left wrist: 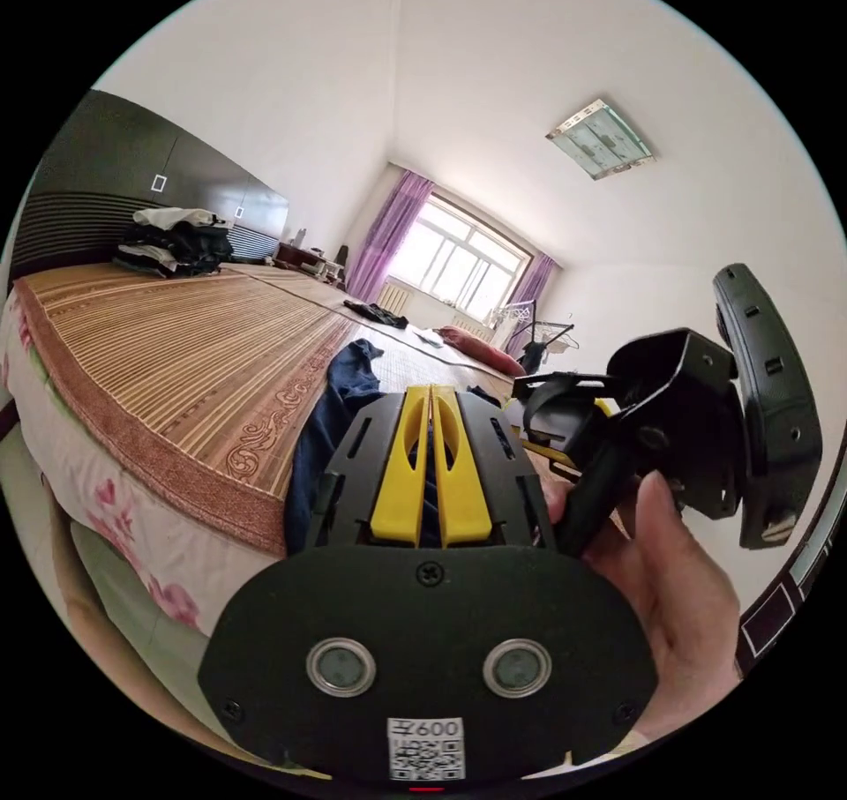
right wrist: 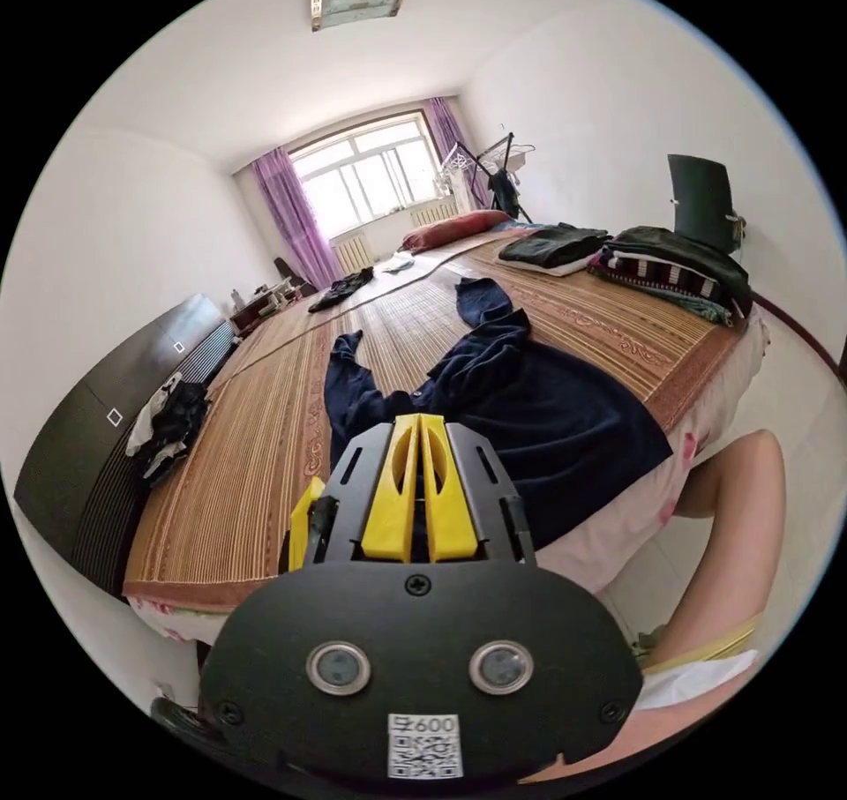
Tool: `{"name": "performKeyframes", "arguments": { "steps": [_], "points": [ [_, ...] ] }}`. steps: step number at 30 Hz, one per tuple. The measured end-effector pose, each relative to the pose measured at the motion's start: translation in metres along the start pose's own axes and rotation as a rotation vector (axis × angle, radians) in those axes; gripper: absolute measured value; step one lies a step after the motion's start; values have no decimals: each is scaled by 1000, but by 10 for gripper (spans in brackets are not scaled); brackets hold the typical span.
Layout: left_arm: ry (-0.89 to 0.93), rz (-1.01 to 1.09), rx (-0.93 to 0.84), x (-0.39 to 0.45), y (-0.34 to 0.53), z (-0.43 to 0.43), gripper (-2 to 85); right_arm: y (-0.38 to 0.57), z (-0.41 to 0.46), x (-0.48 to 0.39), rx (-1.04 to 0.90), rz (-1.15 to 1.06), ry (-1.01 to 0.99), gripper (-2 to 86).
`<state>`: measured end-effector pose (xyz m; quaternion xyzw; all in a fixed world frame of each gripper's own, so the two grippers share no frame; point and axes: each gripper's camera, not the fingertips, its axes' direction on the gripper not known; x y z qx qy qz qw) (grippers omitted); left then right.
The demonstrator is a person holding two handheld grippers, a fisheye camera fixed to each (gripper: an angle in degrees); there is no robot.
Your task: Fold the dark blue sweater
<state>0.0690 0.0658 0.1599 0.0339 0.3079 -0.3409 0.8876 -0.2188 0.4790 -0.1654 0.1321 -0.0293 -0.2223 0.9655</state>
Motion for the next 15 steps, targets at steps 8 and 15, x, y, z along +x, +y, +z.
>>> {"name": "performKeyframes", "arguments": {
  "steps": [8,15],
  "points": [
    [-51,51,26,6,11,-9,1,17,-13,6,107,-145,-372,-8],
    [-37,107,-79,15,5,10,0,19,19,-54,-24,-186,314,-8]
  ]
}}
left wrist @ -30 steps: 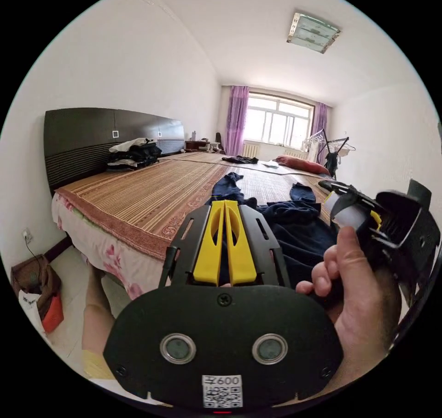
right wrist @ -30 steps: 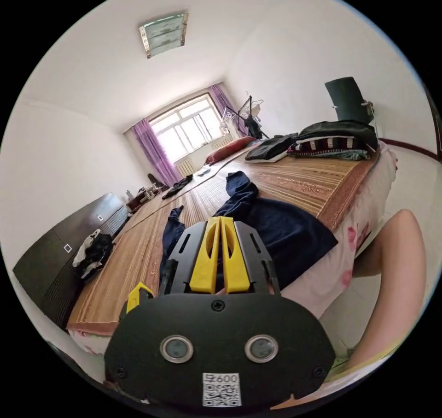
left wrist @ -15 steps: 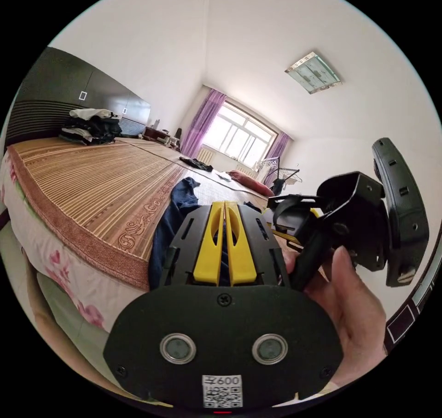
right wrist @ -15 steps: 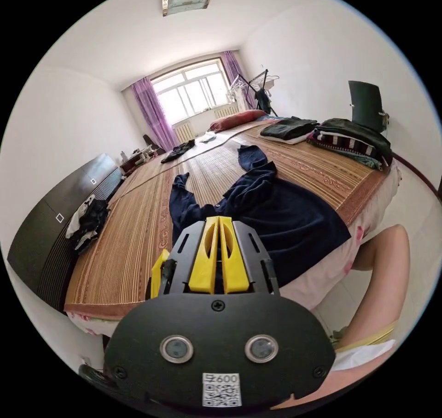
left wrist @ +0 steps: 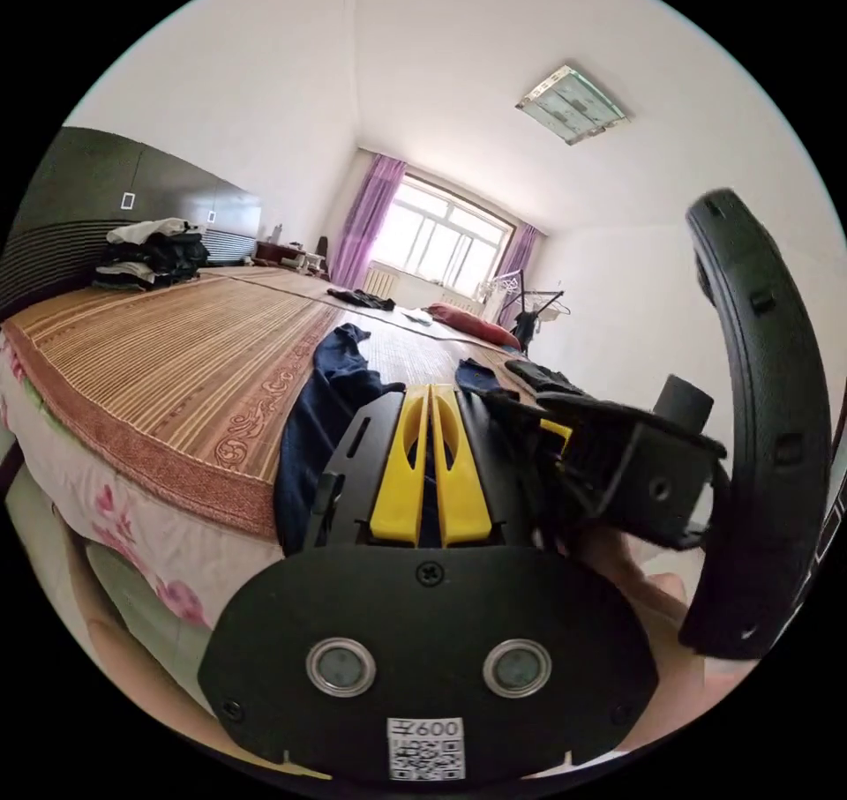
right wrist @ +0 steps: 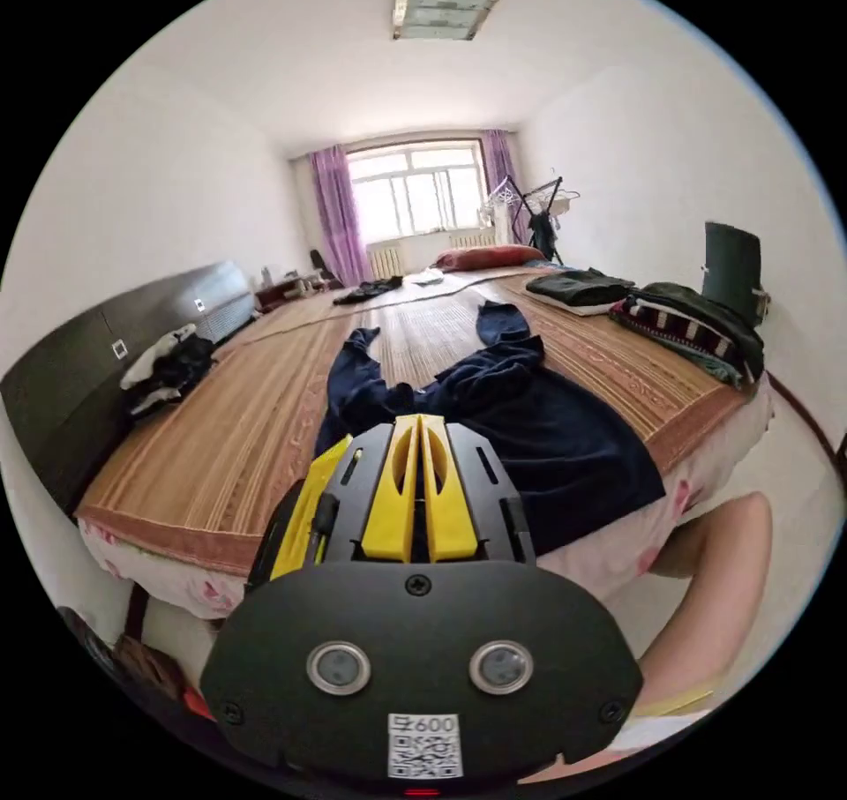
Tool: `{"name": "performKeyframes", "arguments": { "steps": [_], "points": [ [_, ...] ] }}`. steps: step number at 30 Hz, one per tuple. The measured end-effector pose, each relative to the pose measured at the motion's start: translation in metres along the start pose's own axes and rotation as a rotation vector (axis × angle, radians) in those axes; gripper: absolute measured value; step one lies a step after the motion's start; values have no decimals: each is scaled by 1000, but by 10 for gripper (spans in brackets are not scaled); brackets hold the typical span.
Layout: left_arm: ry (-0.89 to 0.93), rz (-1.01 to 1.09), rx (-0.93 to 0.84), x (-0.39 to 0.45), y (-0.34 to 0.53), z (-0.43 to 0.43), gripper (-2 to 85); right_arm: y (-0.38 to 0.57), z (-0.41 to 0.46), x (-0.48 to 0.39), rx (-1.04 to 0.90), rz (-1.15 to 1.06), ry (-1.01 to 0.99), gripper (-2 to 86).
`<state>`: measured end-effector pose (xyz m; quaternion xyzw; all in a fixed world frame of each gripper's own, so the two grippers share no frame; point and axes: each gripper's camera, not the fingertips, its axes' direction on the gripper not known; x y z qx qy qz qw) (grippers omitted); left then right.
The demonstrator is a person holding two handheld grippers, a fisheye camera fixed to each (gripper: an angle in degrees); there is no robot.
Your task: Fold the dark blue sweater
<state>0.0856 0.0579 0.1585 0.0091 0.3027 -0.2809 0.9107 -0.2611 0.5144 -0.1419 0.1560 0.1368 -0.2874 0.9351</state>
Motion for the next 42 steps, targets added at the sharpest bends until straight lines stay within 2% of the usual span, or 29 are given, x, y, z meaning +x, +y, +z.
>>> {"name": "performKeyframes", "arguments": {
  "steps": [2,10,28,42],
  "points": [
    [43,-93,-38,-14,-1,9,-1,-4,4,-15,-11,-31,78,-8],
    [-76,49,39,-12,-18,-5,0,-17,-1,-29,-13,101,-71,1],
    [-81,-31,22,-27,-21,-19,-1,-30,-2,-65,-27,26,-16,32],
    [-49,-38,28,-15,-22,-41,-1,-37,-4,-47,-13,42,37,39]
  ]
}}
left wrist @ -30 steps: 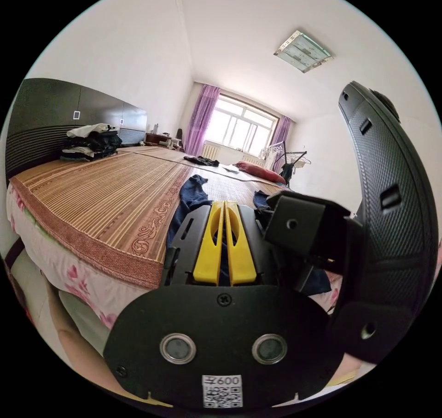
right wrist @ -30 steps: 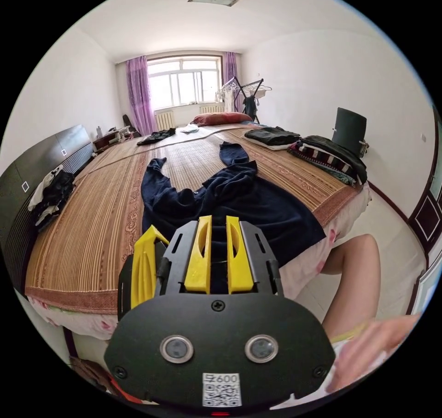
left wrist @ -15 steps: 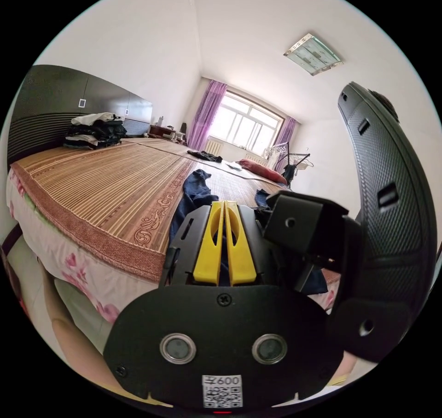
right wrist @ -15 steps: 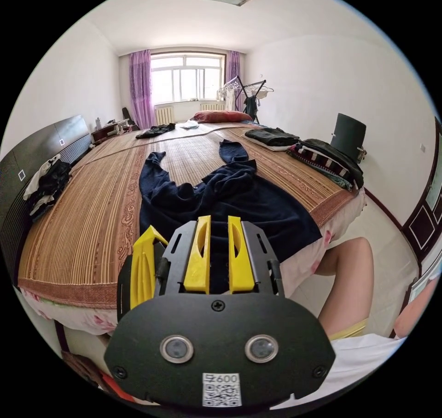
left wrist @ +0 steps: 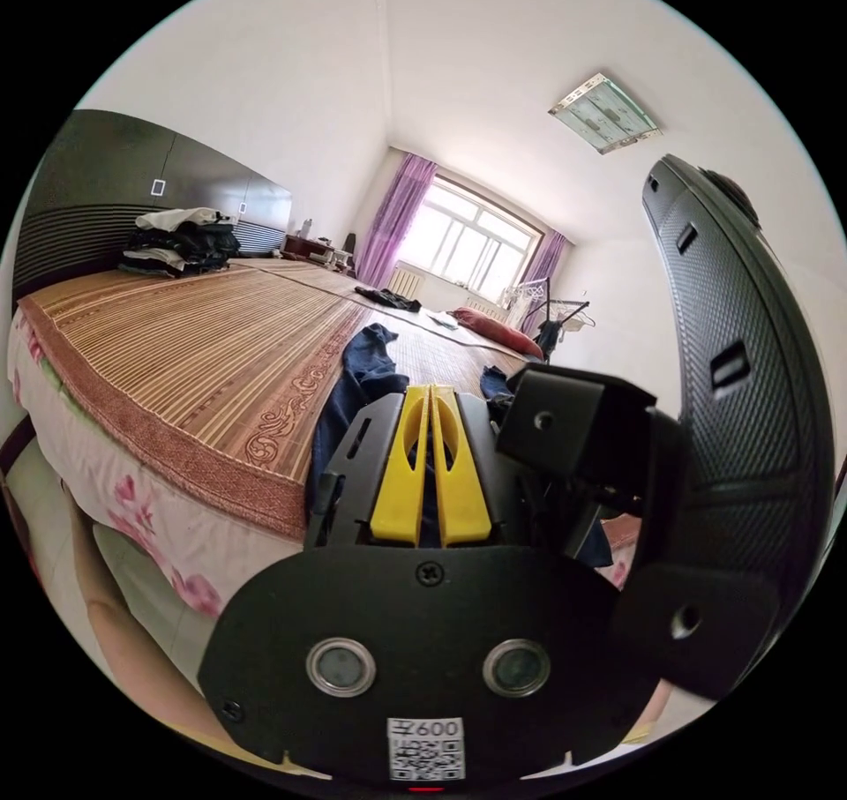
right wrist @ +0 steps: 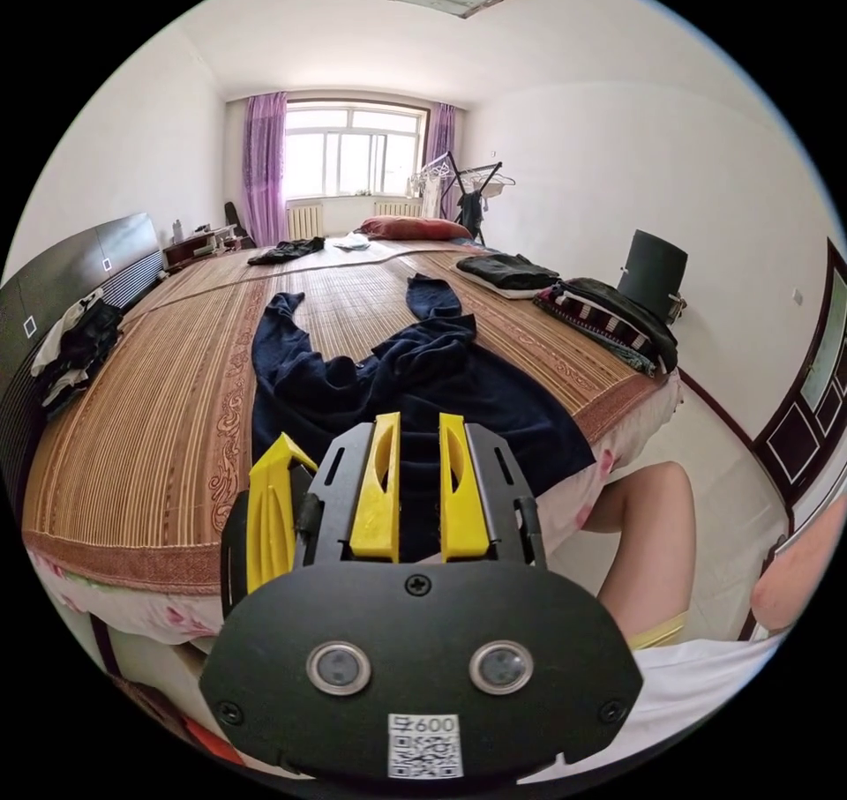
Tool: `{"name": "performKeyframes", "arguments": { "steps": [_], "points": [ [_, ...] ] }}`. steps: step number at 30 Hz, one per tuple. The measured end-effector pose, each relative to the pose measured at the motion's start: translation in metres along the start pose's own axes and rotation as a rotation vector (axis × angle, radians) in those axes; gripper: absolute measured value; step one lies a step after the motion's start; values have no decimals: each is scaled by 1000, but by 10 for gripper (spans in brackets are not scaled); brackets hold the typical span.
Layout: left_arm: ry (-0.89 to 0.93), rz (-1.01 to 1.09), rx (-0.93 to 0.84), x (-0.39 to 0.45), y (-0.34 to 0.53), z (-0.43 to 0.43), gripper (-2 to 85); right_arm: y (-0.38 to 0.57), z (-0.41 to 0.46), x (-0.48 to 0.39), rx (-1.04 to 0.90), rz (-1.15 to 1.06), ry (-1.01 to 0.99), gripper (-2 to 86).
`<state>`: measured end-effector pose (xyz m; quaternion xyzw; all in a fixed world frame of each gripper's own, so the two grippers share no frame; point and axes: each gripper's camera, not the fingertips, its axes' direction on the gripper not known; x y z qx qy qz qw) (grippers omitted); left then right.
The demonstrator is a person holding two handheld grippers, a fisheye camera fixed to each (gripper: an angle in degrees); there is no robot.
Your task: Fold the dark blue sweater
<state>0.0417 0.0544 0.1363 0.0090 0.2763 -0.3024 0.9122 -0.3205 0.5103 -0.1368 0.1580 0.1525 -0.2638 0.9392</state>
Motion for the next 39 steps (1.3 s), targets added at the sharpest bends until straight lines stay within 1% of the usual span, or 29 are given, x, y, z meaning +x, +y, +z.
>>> {"name": "performKeyframes", "arguments": {
  "steps": [9,14,19,24,27,29,30,31,33,36,39],
  "points": [
    [20,-9,2,2,2,-21,-1,0,-1,16,13,-2,21,39],
    [-2,12,17,5,-1,-35,-1,-1,-3,26,15,7,-11,39],
    [-6,-14,56,7,-9,-50,-1,-9,-10,35,62,-21,-28,37],
    [-28,2,85,24,-19,-61,-1,-19,-9,57,72,-8,-71,33],
    [-60,9,131,47,-15,-75,-1,-20,-11,79,102,-21,-109,25],
    [-103,0,168,59,-10,-88,-1,-19,-15,90,120,-63,-178,14],
    [-136,0,199,66,-8,-98,0,-19,-19,96,134,-102,-258,4],
    [-150,6,217,70,-8,-102,0,-20,-22,106,154,-88,-316,-1],
    [-168,97,291,87,-11,-118,0,-20,-25,125,187,-21,-384,-5],
    [-225,153,346,104,-13,-131,0,-22,-23,150,203,-24,-589,-8],
    [-229,207,398,129,-7,-146,1,-22,-23,172,249,-28,-633,-8]
  ]
}}
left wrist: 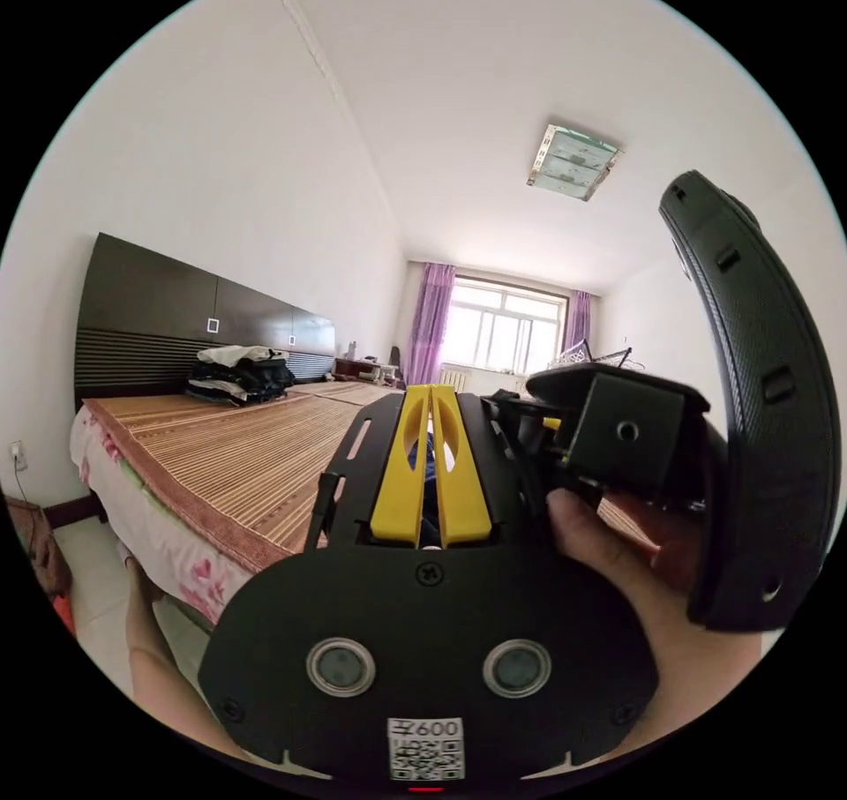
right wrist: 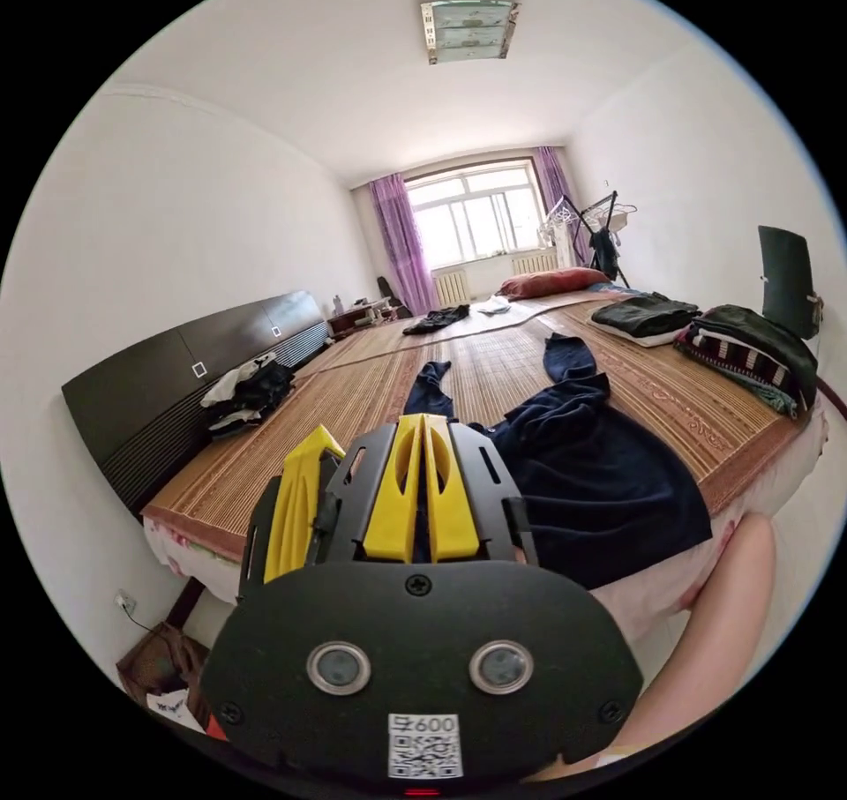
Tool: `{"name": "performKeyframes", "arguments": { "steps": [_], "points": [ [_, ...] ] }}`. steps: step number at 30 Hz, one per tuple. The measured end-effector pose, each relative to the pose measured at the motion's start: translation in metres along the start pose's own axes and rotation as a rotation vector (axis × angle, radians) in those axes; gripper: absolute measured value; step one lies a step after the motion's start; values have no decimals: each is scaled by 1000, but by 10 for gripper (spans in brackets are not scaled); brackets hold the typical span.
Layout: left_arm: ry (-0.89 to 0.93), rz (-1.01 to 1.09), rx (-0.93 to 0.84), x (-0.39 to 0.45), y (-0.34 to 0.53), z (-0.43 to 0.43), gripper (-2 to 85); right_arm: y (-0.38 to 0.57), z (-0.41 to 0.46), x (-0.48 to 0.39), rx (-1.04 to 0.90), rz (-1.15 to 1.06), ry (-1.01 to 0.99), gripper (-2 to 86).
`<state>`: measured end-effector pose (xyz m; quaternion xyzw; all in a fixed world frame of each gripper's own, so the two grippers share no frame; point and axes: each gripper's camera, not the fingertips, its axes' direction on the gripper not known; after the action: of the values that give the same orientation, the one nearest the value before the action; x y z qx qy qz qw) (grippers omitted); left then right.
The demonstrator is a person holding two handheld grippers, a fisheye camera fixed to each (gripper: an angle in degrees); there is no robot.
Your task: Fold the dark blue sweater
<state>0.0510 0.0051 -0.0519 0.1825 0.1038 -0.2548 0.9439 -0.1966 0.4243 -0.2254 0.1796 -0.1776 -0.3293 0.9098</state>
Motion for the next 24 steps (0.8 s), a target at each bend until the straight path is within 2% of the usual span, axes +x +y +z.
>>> {"name": "performKeyframes", "arguments": {
  "steps": [3,5,7,9,11,13,14,16,19,24],
  "points": [
    [120,44,65,9,7,-12,1,4,-7,38,39,22,-115,-8],
    [255,162,64,17,8,-17,2,8,-6,65,29,3,-194,-8],
    [270,257,25,20,7,-14,3,14,-8,95,1,-299,-196,-9],
    [299,248,-75,8,3,3,4,12,-11,122,46,-311,-130,-9],
    [364,261,-231,-13,-8,40,4,-1,-3,143,-8,-351,-74,-8],
    [339,285,-316,-25,-19,71,5,-33,30,165,-235,-332,73,-8],
    [310,315,-362,-30,-27,91,5,-40,40,169,-327,-333,80,-8],
    [267,353,-409,-33,-42,118,5,-55,65,185,-467,-337,-57,-8],
    [261,405,-422,-28,-66,151,6,-64,73,196,-401,-357,-140,-8],
    [315,449,-532,5,-95,196,7,-71,85,191,-319,-459,-123,-8]
  ]
}}
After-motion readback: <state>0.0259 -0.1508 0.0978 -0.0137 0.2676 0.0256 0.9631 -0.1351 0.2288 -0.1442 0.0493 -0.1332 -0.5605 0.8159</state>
